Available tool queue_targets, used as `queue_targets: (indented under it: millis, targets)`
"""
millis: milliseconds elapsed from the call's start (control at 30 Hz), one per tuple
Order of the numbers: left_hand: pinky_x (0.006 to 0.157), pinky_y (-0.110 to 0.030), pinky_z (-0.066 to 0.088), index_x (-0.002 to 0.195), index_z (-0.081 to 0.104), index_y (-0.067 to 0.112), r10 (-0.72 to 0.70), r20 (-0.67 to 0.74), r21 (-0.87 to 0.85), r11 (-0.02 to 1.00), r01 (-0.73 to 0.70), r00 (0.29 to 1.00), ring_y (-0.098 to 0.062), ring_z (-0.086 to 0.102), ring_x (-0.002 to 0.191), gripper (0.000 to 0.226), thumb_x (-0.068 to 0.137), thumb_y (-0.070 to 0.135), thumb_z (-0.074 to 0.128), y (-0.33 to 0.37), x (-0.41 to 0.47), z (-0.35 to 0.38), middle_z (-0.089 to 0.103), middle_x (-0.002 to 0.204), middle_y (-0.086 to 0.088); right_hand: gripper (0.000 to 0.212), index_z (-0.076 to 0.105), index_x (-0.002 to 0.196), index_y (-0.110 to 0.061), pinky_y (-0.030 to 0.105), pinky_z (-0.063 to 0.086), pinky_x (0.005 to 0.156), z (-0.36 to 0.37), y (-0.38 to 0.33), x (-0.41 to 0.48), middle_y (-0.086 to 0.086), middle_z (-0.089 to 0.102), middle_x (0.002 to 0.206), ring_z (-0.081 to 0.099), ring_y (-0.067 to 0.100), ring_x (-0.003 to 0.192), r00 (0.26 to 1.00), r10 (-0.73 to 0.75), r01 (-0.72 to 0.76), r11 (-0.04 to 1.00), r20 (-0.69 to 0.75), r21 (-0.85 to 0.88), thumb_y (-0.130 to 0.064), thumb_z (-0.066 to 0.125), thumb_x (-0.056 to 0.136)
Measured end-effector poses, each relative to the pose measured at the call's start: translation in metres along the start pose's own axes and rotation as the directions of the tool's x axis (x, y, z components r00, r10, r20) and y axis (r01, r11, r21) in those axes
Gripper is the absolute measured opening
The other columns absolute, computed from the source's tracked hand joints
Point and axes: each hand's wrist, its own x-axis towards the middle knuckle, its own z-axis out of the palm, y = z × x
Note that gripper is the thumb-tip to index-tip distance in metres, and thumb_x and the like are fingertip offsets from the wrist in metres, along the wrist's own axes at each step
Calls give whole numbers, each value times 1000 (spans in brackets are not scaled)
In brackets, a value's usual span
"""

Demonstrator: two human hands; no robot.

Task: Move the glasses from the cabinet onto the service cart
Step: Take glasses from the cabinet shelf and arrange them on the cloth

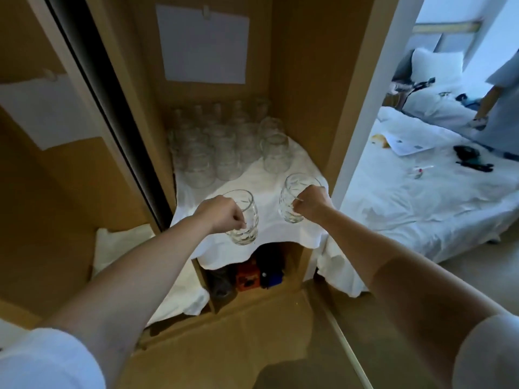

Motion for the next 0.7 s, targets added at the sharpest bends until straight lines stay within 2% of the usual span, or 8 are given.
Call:
queue_targets:
  millis: [133, 200, 233, 300, 400, 467, 600, 700]
  targets:
    - [66, -24, 44, 89, 74, 40, -20, -74, 60, 998, 25, 997, -7, 60, 89, 14, 82, 47, 64, -2, 30, -20, 69, 91, 21, 32, 37, 57, -18, 14, 22, 38, -13, -8, 23, -4, 40, 61, 38, 8, 52, 996, -36, 38, 999, -80, 20, -16, 54, 85]
    - [73, -25, 48, 90, 74, 39, -35, -101, 73, 996, 42, 994, -9, 62, 94, 15, 82, 47, 64, -6, 46, -26, 70, 94, 20, 26, 46, 61, -15, 20, 32, 41, -13, -14, 40, -1, 48, 65, 48, 15, 57, 997, -49, 51, 998, -60, 34, -16, 55, 85]
    - [74, -24, 49, 92, 74, 38, -31, -111, 86, 995, 41, 993, -10, 63, 96, 15, 83, 44, 64, -9, 56, -29, 70, 96, 19, 19, 54, 65, -12, 24, 42, 44, -11, -18, 50, 3, 54, 69, 54, 19, 60, 998, -51, 53, 997, -35, 54, -15, 56, 84]
    - [66, -19, 43, 96, 75, 33, -2, -113, 133, 991, 17, 994, -12, 63, 98, 16, 86, 34, 63, -12, 72, -36, 71, 99, 16, 14, 64, 72, -6, 32, 55, 56, -7, -27, 67, 11, 63, 74, 63, 27, 69, 997, -70, 72, 993, -22, 90, -12, 54, 81]
    - [65, -21, 43, 94, 76, 30, 22, -92, 188, 982, -4, 996, -15, 64, 95, 16, 84, 26, 64, -21, 95, -45, 72, 96, 12, 18, 59, 63, -11, 26, 48, 58, 2, -39, 97, 6, 62, 67, 63, 23, 73, 992, -123, 123, 992, 35, 20, -13, 48, 77]
    - [71, -28, 51, 87, 75, 29, 10, -67, 200, 980, 4, 998, -17, 65, 91, 13, 80, 25, 64, -33, 107, -45, 72, 91, 10, 24, 71, 77, -8, 27, 55, 65, 7, -43, 115, 6, 71, 80, 66, 21, 80, 986, -152, 150, 988, 65, 32, -13, 47, 77]
    - [73, -29, 54, 88, 74, 33, -12, -72, 265, 964, 31, 997, -16, 65, 90, 17, 81, 27, 59, -45, 118, -43, 72, 96, 11, 20, 65, 70, -6, 22, 46, 53, 12, -48, 142, 9, 69, 81, 65, 21, 78, 972, -202, 205, 979, 123, -7, -12, 48, 79]
    - [74, -27, 53, 92, 73, 35, -42, -56, 262, 963, 55, 998, -15, 63, 96, 19, 83, 28, 58, -45, 125, -41, 70, 100, 13, 25, 72, 83, -5, 28, 56, 69, 14, -51, 155, 7, 72, 88, 67, 20, 85, 955, -260, 262, 965, 142, 7, -11, 48, 80]
